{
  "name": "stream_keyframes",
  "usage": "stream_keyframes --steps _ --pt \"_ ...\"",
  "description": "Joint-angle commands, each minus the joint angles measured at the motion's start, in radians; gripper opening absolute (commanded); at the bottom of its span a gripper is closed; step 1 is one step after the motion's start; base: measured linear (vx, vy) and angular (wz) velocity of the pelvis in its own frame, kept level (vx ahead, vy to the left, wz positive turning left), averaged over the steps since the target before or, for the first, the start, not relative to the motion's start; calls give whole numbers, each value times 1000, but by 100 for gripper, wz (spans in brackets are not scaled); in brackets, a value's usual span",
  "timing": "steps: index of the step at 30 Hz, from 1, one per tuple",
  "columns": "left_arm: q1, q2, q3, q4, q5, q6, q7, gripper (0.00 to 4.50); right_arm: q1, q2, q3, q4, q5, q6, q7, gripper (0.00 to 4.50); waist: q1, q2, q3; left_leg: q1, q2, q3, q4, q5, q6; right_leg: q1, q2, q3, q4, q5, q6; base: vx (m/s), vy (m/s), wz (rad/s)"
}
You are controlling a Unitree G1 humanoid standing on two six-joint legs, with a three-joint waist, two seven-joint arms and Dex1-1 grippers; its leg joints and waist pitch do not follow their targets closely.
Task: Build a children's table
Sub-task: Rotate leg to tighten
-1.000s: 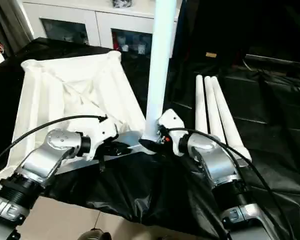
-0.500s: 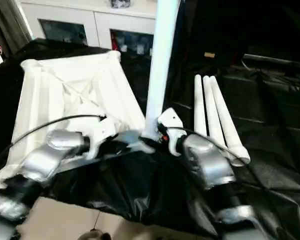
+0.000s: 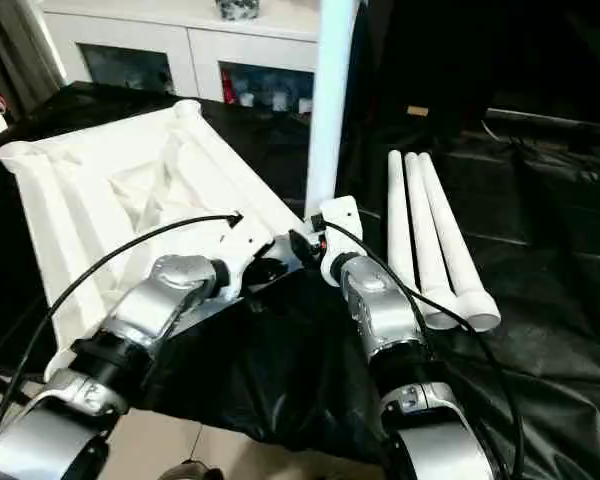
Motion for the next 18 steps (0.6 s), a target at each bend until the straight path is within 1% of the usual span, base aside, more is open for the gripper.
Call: stream_keyframes --steps 1,3,4,6,9,11,12,14,15,18 --pt "-1 -11 -18 -74 -40 -59 -57 0 -4 12 75 8 1 -4 89 385 -1 -1 -86 17 58 -25 -68 -144 40 54 -102 56 -76 -190 -193 0 0 0" --pt "15 19 -23 -100 -50 -72 -105 0 6 -25 89 -11 -6 -13 146 385 -2 -3 -87 16 58 -25 -67 -140 45 56 -103 55 -75 -185 -196 0 0 0" --pt "24 36 -26 -113 -54 -81 -131 0 15 -48 99 -28 -6 -14 185 385 -2 -1 -86 17 59 -24 -66 -137 50 54 -103 56 -75 -182 -200 0 0 0" --pt "41 68 -27 -141 -69 -90 -188 0 35 -99 120 -65 -3 -17 273 385 1 0 -86 18 60 -23 -66 -134 55 54 -100 56 -75 -175 -203 0 0 0" --pt "53 101 -29 -164 -79 -112 -241 0 58 -149 131 -110 10 -19 358 385 5 0 -86 19 62 -23 -66 -136 58 53 -100 57 -72 -169 -204 0 0 0" --pt "56 108 -29 -169 -83 -117 -254 0 63 -159 132 -119 12 -20 376 385 5 1 -86 19 63 -24 -67 -139 56 53 -100 56 -72 -169 -210 0 0 0" --pt "61 122 -31 -180 -87 -122 -276 0 71 -177 134 -138 22 -17 410 385 5 3 -85 21 63 -23 -67 -153 53 51 -100 56 -75 -183 -211 0 0 0" --pt "76 160 -36 -205 -96 -130 -332 0 96 -222 138 -191 51 -6 490 385 8 2 -85 23 64 -23 -68 -169 49 53 -100 57 -76 -196 -205 0 0 0" --pt "85 182 -38 -219 -104 -133 -368 0 113 -247 146 -228 71 6 541 385 9 2 -85 22 66 -25 -69 -169 49 54 -101 57 -74 -193 -203 0 0 0" --pt "97 210 -43 -236 -110 -135 -413 0 137 -279 170 -275 87 20 611 385 10 1 -83 20 64 -23 -69 -167 57 52 -99 57 -75 -202 -201 0 0 0"
